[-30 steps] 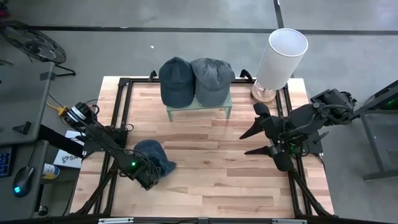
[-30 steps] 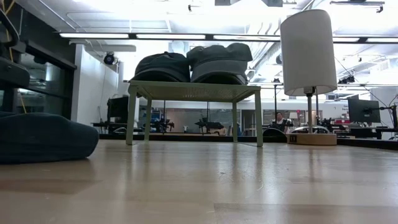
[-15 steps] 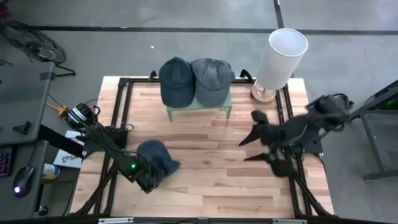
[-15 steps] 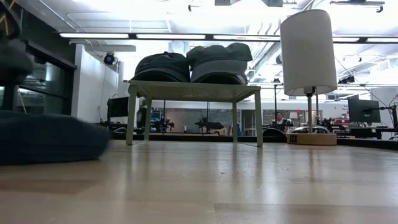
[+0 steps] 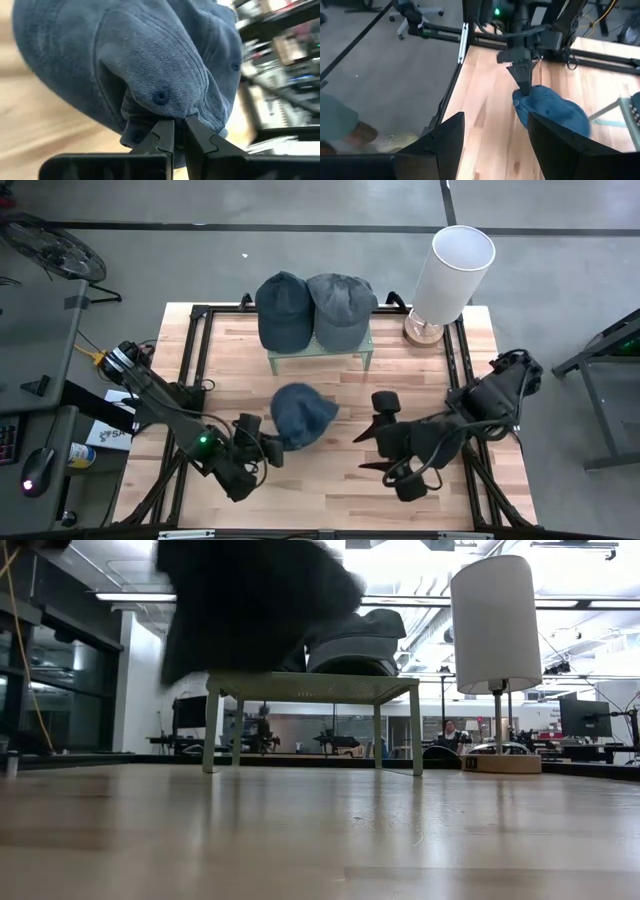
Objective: Pick & Place hat
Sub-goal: Stack the blue cap on the blue cap on the shelf
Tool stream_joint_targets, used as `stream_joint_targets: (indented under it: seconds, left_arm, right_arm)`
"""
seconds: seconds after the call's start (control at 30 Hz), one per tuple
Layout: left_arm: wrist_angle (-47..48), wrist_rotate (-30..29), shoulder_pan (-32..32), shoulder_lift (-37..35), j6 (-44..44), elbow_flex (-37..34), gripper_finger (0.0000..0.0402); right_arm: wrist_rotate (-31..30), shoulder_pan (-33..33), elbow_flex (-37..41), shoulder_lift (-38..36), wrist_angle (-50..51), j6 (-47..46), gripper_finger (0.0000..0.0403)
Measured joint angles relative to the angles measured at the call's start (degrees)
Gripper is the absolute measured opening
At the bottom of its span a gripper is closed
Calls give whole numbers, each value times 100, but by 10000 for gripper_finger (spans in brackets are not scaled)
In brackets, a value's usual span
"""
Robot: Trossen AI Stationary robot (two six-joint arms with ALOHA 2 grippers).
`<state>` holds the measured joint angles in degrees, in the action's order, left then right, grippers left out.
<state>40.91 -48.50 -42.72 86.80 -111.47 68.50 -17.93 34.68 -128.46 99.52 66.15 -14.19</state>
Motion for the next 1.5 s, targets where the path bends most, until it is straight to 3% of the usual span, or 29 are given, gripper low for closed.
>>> stream_joint_targets:
  seconds: [0.13,0.47,0.57,0.73,0.9,1.0,1.27,1.5]
  left_arm:
    - [-10,-952,-4,0,996,683,10]
    - [-60,-3498,9,-9,4314,2687,10]
    - [-64,-3761,140,-10,5216,3327,10]
    - [-223,-3163,466,-15,6811,4301,10]
    - [-1637,-1713,923,-16,8986,4742,10]
    - [-2479,-886,1164,-19,9833,4788,10]
    - [-2748,-98,1483,-13,9920,4786,10]
    - [-2750,-47,1472,-13,9901,4786,10]
  right_arm:
    - [-272,3,0,140,-380,80,208]
    - [-3558,286,-2,184,-1236,-490,208]
    - [-4002,295,-7,182,-1808,-483,208]
    - [-3950,6,-7,267,-2700,102,208]
    - [-3636,-413,-7,518,-3508,841,208]
    - [-3723,-611,-7,679,-4042,1285,208]
    - [-4572,-732,-7,936,-5911,3284,208]
    - [-5192,-673,-7,938,-6078,3854,208]
